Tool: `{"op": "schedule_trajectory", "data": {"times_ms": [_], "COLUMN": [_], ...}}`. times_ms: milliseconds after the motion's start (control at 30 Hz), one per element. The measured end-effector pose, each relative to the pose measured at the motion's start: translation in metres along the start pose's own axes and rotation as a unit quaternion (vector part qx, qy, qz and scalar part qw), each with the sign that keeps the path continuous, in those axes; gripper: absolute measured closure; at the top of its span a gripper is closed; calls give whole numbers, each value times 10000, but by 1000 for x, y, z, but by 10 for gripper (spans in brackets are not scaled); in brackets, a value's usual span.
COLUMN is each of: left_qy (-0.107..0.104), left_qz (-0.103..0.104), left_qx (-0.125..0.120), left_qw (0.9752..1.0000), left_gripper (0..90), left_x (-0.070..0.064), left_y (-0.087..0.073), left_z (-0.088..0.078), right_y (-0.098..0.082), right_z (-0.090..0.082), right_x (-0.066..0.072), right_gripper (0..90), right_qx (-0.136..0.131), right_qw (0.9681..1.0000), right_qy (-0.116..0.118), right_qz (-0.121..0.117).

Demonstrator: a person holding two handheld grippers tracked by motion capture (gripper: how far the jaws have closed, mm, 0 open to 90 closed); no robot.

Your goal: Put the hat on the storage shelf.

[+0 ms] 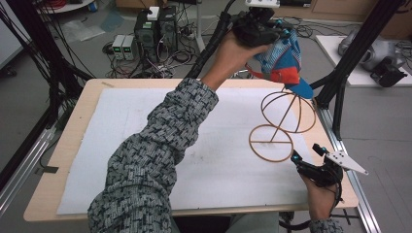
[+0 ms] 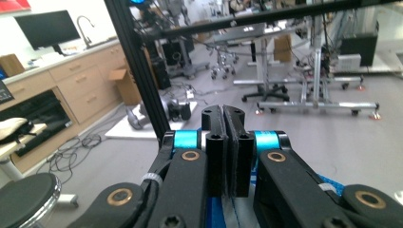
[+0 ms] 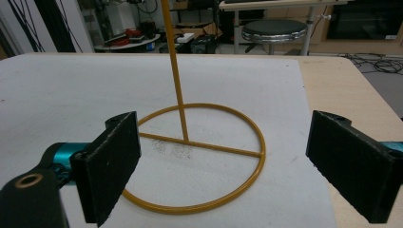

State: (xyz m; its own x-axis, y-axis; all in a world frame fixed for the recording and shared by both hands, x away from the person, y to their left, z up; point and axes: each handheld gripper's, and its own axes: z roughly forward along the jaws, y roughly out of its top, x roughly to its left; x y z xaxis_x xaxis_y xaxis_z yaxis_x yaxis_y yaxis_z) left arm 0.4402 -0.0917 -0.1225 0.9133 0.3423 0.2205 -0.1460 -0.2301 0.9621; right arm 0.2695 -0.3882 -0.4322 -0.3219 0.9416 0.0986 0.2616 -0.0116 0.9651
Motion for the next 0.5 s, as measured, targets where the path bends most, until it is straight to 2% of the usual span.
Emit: {"op": "schedule_trajectory", "data": {"times_ms": [200,267,367,400,433,467,500], "left_qy": [-145,-220,-245,-298,-278,-278,-315], "left_qz": [104,158,168,175,193,193,87], "left_qx": [227,375,430,521,490,490,494], "left_qw": [9996,9989,9986,9980,9982,9982,9982], "left_gripper": [876,876,876,876,876,877,878], "left_x": [-9,-14,-16,-20,-22,-22,-24], "left_y": [-6,-9,-12,-16,-18,-18,-23], "left_z": [4,6,8,9,10,10,11], "right_y": [0,0,0,0,0,0,0], "right_z": [0,1,0,0,0,0,0], "right_x": [0,0,0,0,0,0,0], "right_gripper": [103,103,103,103,103,103,103], "right_qx": [16,14,13,4,10,23,20], "right_qw": [10000,10000,10000,10000,10000,10000,10000], "right_qy": [-4,-1,-1,-8,-8,-10,-5], "right_qz": [-9,-20,-15,-11,-9,-8,-10]}}
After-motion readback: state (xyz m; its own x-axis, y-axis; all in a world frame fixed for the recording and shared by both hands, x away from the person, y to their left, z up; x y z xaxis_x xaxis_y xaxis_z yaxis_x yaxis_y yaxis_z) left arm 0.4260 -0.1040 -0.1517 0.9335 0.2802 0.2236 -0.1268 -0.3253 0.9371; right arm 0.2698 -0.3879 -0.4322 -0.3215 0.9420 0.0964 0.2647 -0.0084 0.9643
